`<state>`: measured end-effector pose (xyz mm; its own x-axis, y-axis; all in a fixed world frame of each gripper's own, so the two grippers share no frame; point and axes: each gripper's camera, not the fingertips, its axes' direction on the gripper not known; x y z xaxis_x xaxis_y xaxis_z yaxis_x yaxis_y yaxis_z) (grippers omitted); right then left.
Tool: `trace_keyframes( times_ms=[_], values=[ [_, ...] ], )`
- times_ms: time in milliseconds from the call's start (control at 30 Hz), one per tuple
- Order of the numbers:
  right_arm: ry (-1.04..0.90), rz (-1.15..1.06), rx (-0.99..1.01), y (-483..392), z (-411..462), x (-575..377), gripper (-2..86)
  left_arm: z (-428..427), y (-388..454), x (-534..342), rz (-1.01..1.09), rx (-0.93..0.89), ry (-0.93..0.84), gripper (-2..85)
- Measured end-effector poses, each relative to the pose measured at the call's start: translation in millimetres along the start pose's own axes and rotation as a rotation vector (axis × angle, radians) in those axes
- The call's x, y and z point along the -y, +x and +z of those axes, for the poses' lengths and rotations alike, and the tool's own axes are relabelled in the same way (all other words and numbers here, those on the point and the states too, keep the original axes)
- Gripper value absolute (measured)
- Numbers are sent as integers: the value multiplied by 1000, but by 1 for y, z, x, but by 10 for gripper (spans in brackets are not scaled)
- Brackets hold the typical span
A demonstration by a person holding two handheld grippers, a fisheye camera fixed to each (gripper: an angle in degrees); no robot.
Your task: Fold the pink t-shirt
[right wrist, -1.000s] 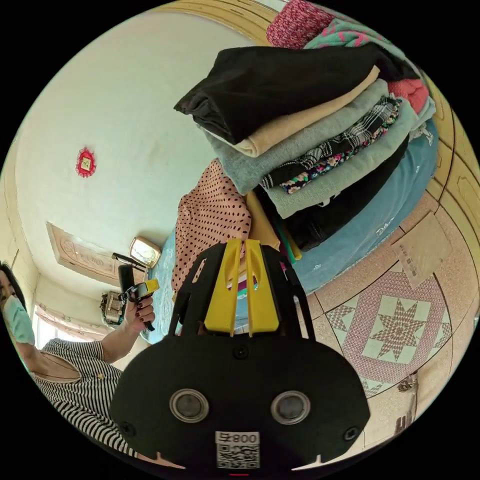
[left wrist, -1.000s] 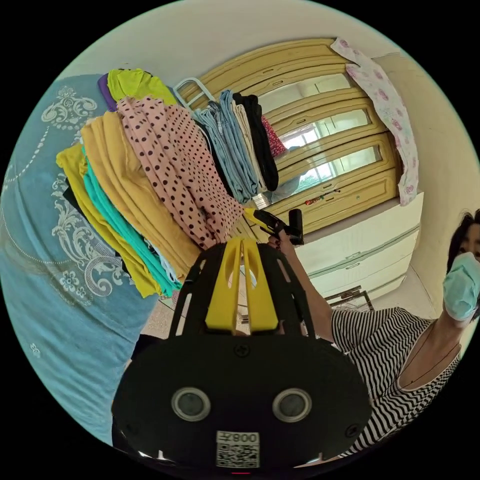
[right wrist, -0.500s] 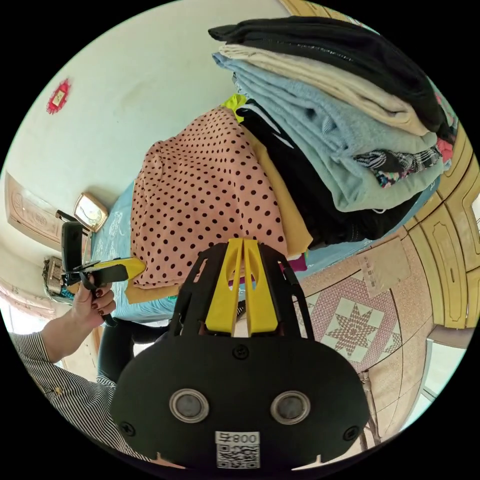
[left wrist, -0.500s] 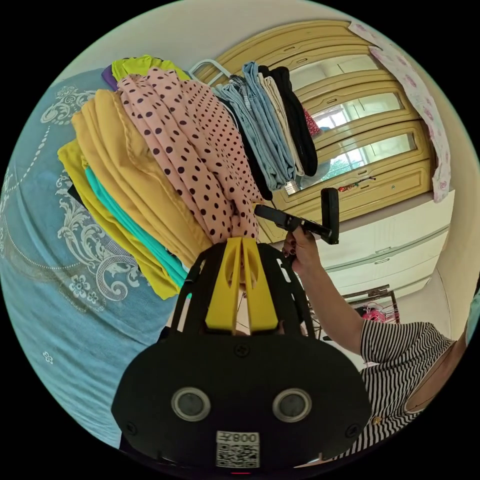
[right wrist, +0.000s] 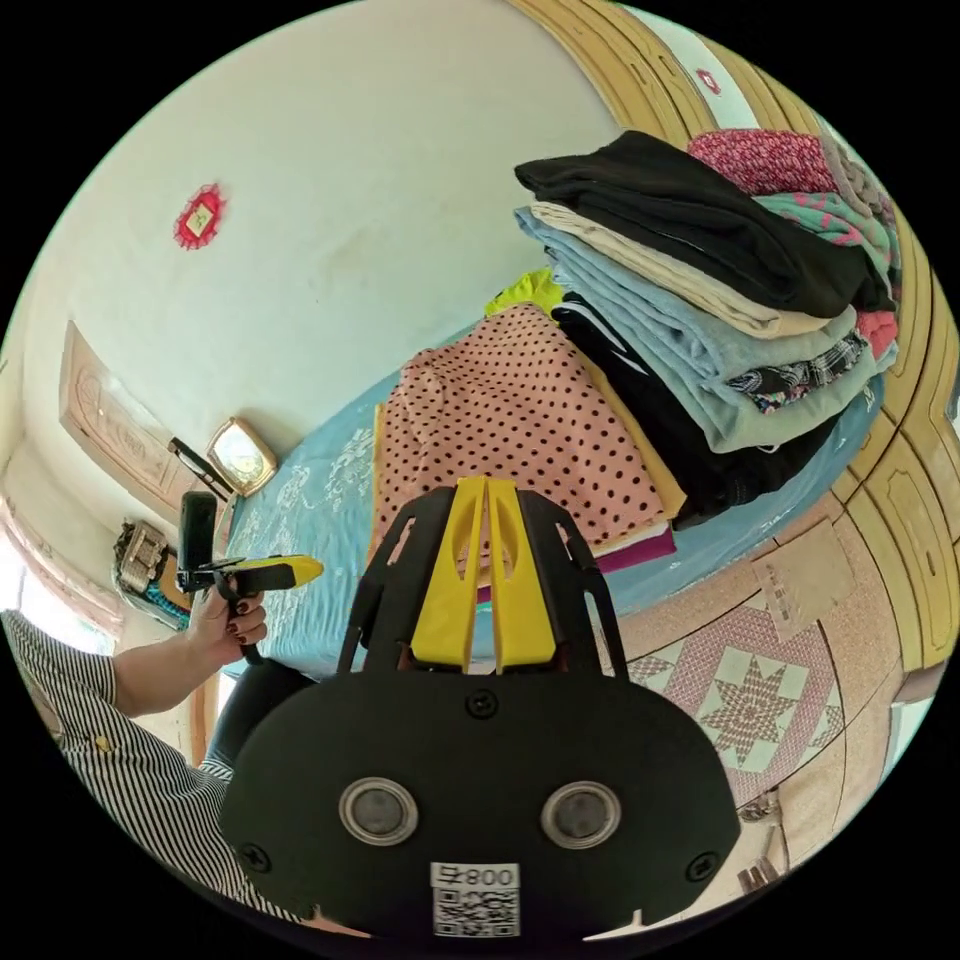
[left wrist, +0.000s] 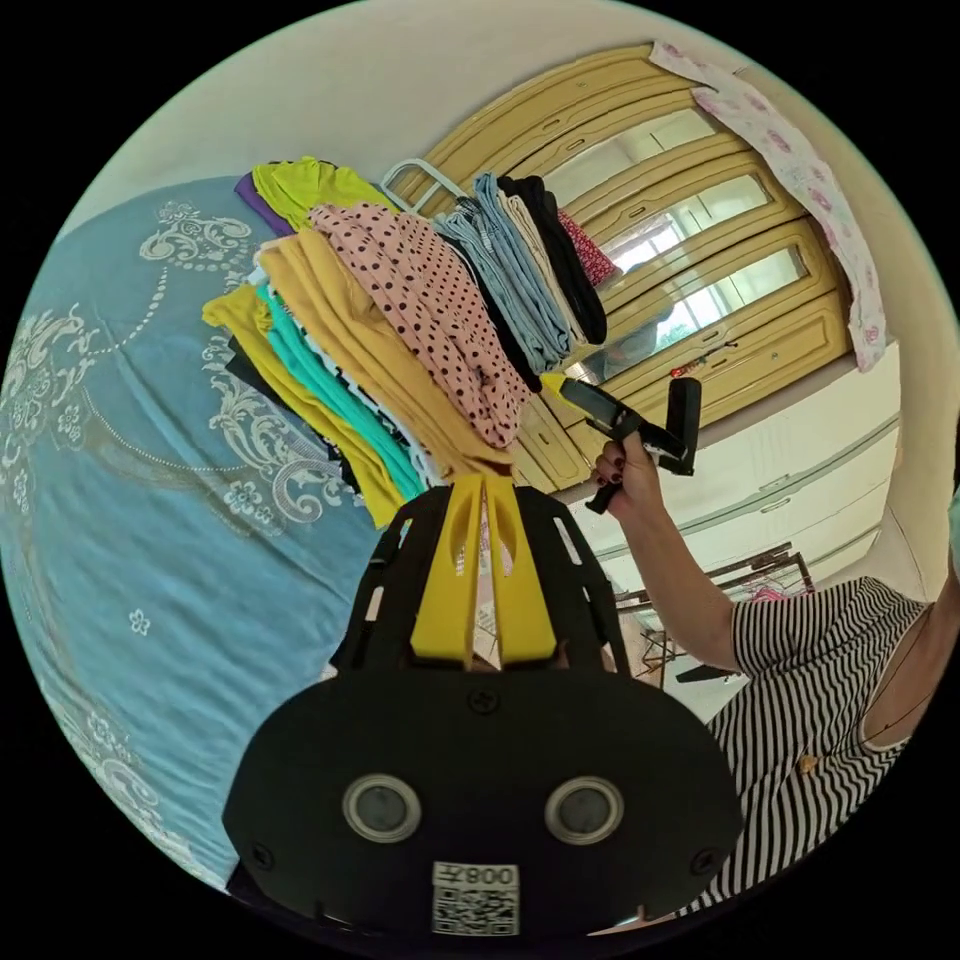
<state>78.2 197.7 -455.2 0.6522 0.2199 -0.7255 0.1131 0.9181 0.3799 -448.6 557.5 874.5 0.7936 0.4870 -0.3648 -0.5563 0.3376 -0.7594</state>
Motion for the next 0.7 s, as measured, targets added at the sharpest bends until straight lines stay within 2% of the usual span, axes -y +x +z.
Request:
trace_keyframes(
  times_ms=[333,400,600,667,700],
  values=[
    [-148,-189,161,-118,46,-10,0,-47,-29,-117,-116,256,-94,2],
    [-158,-222,182,-140,55,1,0,-52,-37,-131,-117,352,-124,2],
    [-83,-354,168,-199,69,68,0,-49,-72,-133,-63,597,-234,2],
    [-44,-406,130,-217,79,100,1,-44,-86,-130,-38,633,-258,2],
    [-22,-433,102,-228,89,124,1,-40,-94,-128,-4,594,-279,2]
  ],
)
